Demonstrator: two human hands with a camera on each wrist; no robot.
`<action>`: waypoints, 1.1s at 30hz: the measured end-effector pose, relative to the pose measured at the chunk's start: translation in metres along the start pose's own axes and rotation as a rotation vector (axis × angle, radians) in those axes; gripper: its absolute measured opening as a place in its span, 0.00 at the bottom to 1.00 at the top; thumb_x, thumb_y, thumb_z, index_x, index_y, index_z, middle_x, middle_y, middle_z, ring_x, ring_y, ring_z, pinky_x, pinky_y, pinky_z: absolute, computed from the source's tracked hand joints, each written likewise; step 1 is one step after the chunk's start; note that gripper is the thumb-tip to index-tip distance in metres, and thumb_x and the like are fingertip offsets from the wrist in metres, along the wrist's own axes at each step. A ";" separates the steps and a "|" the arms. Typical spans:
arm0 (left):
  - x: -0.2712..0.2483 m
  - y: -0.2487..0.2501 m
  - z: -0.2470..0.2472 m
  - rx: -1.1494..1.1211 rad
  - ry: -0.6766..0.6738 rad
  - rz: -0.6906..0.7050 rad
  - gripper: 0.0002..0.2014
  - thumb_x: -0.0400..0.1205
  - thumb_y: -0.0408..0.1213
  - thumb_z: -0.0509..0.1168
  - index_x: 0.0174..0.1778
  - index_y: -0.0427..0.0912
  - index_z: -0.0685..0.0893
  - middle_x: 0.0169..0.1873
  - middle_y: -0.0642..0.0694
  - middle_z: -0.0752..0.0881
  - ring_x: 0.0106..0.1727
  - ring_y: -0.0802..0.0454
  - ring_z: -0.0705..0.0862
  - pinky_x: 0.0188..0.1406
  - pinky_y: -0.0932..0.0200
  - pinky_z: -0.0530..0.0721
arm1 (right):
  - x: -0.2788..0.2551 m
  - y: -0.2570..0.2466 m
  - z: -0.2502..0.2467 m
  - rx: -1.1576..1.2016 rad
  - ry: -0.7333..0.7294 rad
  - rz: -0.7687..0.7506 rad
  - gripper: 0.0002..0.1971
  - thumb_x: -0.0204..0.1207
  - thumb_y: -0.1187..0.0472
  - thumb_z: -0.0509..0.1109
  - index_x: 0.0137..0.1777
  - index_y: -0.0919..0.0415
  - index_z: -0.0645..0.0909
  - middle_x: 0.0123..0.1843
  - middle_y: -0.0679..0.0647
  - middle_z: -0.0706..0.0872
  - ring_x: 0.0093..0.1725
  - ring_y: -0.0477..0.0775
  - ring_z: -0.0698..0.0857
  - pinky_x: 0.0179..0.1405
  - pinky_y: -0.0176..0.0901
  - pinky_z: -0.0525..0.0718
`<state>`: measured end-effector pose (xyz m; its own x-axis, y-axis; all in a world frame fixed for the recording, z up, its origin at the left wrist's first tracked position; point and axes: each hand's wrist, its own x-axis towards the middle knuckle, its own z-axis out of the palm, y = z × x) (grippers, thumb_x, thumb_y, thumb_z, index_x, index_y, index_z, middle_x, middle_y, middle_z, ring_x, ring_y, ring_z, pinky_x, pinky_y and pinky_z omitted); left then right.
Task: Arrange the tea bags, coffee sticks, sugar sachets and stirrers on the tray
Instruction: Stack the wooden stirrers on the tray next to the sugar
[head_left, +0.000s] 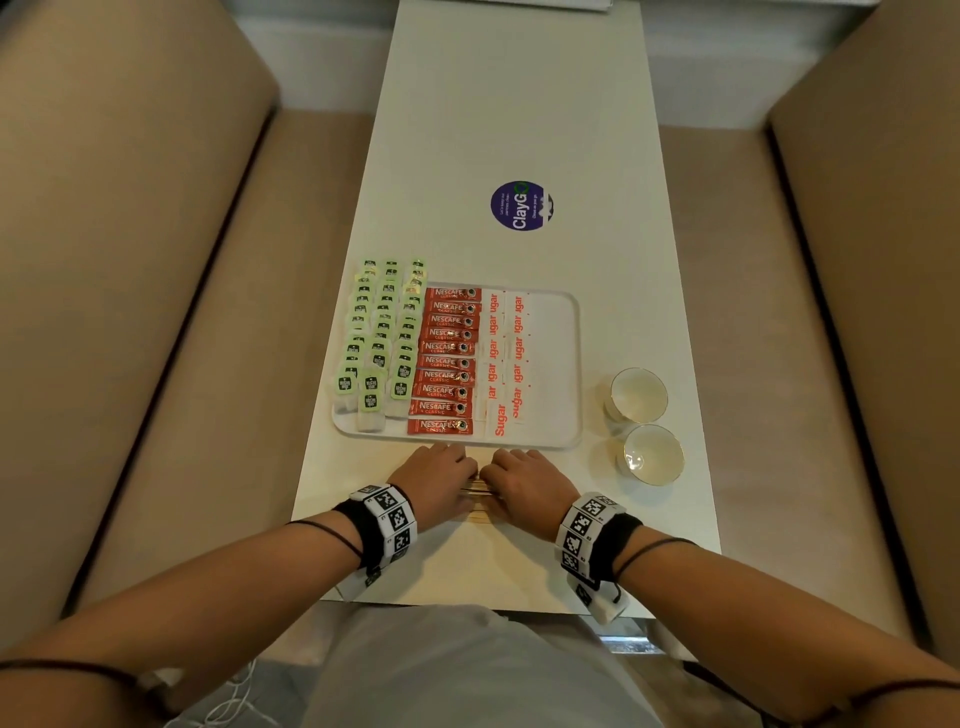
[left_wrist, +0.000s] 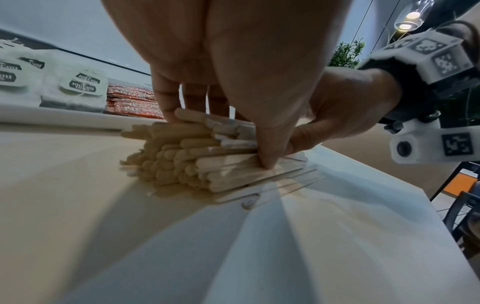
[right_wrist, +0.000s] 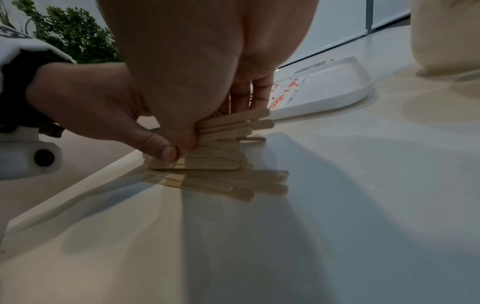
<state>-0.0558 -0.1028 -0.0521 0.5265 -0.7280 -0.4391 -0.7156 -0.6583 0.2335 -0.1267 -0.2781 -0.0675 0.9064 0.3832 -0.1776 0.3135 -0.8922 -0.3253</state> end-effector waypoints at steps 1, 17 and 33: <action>0.001 0.000 -0.001 0.001 -0.005 -0.003 0.17 0.83 0.50 0.66 0.62 0.45 0.81 0.59 0.45 0.80 0.60 0.44 0.78 0.56 0.50 0.76 | 0.001 0.000 0.000 0.003 0.002 -0.003 0.11 0.81 0.53 0.67 0.50 0.61 0.85 0.43 0.58 0.85 0.38 0.61 0.84 0.38 0.53 0.81; 0.007 -0.007 0.000 -0.111 -0.006 -0.051 0.14 0.83 0.48 0.68 0.58 0.42 0.83 0.54 0.45 0.81 0.55 0.44 0.82 0.52 0.48 0.82 | 0.008 0.003 -0.009 0.070 -0.104 0.010 0.10 0.87 0.61 0.63 0.62 0.64 0.80 0.56 0.61 0.83 0.49 0.63 0.84 0.50 0.57 0.84; 0.008 -0.013 -0.007 -0.207 -0.001 -0.085 0.13 0.83 0.46 0.70 0.59 0.45 0.83 0.54 0.48 0.83 0.55 0.47 0.82 0.53 0.52 0.80 | 0.017 0.006 -0.019 0.072 -0.134 0.046 0.12 0.88 0.57 0.61 0.65 0.60 0.80 0.59 0.59 0.86 0.53 0.62 0.85 0.55 0.53 0.81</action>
<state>-0.0384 -0.1014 -0.0524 0.5803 -0.6679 -0.4660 -0.5588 -0.7428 0.3689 -0.1038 -0.2813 -0.0547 0.8722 0.3749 -0.3143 0.2471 -0.8921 -0.3784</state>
